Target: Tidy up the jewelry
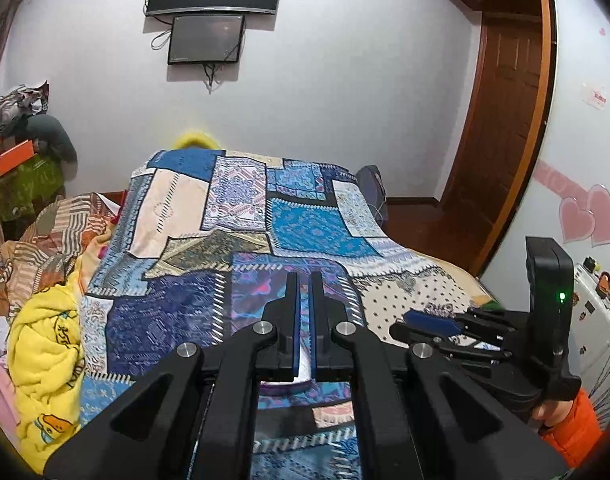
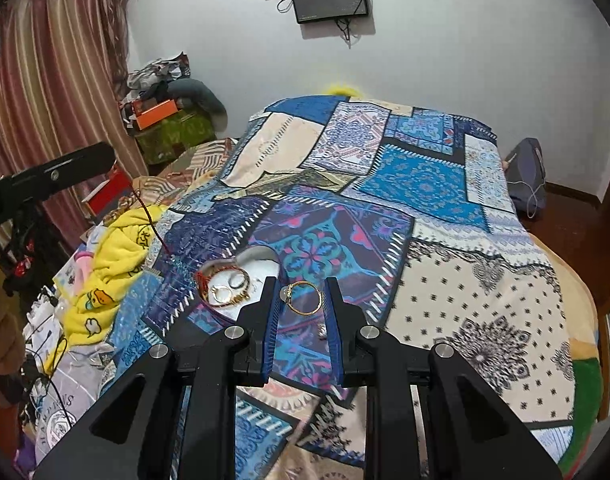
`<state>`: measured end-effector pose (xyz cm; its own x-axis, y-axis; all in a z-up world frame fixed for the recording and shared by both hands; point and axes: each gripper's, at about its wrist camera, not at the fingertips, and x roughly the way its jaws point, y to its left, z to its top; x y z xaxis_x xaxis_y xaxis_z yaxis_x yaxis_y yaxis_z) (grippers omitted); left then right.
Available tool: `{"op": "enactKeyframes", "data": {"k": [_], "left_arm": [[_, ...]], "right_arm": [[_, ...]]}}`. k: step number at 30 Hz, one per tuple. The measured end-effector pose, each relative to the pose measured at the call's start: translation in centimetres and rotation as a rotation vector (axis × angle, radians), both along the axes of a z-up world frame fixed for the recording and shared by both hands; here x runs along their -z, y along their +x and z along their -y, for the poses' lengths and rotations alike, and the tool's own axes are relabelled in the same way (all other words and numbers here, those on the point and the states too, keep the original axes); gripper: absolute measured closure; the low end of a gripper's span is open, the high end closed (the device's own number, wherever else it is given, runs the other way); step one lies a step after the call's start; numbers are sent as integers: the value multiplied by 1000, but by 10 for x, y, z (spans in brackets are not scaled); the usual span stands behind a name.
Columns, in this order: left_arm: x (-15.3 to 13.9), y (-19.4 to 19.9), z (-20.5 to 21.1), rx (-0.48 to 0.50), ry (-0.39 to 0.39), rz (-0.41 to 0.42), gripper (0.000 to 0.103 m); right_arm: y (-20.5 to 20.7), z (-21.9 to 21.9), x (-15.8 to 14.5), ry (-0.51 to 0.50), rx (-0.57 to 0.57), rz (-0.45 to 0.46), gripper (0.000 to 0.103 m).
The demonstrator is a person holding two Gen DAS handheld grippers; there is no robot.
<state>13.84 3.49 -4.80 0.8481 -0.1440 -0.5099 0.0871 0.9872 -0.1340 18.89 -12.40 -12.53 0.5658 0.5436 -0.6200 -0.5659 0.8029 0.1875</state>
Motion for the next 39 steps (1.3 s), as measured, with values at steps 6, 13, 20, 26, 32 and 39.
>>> {"op": "enactKeyframes", "data": {"k": [6, 13, 20, 26, 32, 39], "left_arm": [[5, 12, -15, -13, -6, -5, 101], [24, 26, -27, -25, -17, -41, 101], [51, 41, -40, -36, -43, -95, 101], [75, 50, -47, -29, -65, -148, 101], [97, 55, -46, -11, -77, -205, 101], [112, 62, -50, -18, -71, -246, 101]], "right_arm": [[3, -21, 5, 1, -42, -8, 83], [12, -47, 21, -24, -95, -39, 83], [19, -65, 39, -56, -129, -82, 83], [24, -76, 54, -84, -143, -111, 83], [24, -81, 60, -106, -149, -115, 83], [19, -89, 62, -148, -140, -79, 83]]}}
